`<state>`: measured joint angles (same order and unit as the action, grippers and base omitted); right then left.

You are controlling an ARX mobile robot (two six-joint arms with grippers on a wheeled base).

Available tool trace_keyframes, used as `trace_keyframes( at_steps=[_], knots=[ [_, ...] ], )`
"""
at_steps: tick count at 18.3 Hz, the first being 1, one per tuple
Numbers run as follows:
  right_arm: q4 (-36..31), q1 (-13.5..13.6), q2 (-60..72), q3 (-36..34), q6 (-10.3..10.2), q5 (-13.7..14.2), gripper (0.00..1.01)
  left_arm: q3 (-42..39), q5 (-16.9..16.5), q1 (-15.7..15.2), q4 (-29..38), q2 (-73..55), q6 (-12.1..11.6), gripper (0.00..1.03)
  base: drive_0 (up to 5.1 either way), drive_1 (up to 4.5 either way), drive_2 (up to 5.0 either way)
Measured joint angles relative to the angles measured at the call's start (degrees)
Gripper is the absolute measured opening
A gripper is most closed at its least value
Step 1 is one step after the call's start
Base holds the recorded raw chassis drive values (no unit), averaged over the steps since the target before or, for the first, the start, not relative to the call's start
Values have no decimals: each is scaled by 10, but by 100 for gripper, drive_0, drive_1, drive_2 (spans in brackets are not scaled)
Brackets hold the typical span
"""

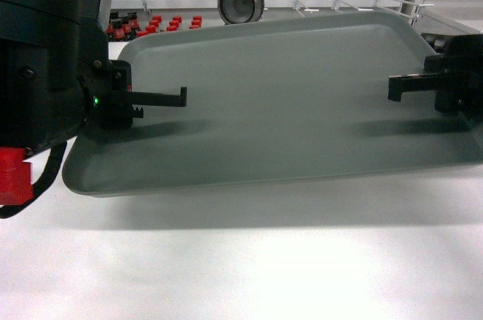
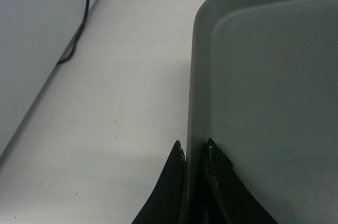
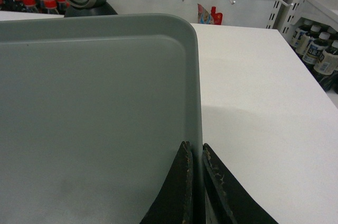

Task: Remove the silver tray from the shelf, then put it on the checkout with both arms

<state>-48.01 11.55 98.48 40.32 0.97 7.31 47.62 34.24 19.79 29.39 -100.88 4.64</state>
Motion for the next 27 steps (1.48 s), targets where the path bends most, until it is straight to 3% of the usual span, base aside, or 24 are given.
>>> trace_keyframes(
  at_steps=[2,5,9,17,18,19,20,22,25,27],
  knots=[
    [32,-4,21,33,15,-2,3,32,0,-2,-21,-21,1,4,0,0,0],
    [89,-16,52,72,16,-6,3,62,-3,-3,-25,-54,-6,4,0,0,0],
    [116,-26,121,123,14,-15,3,97,-6,-4,-45,-92,-4,4,0,0,0],
    [115,-30,166,136,16,-16,3,109,-7,-4,-57,-125,2,5,0,0,0],
    [113,-30,166,136,18,-19,4,109,0,-3,-57,-125,10,13,0,0,0],
    [108,-29,166,135,36,-21,14,109,20,-3,-55,-125,13,22,0,0,0],
    [88,-34,166,129,59,-18,38,110,33,-4,-53,-124,26,46,0,0,0],
    [84,-42,166,128,64,-16,62,110,35,-6,-43,-122,34,70,0,0,0],
    [84,-45,166,128,63,-16,90,109,21,-5,-54,-113,59,97,0,0,0],
    [83,-45,166,128,59,-16,100,106,8,-5,-55,-107,76,97,0,0,0]
  ],
)
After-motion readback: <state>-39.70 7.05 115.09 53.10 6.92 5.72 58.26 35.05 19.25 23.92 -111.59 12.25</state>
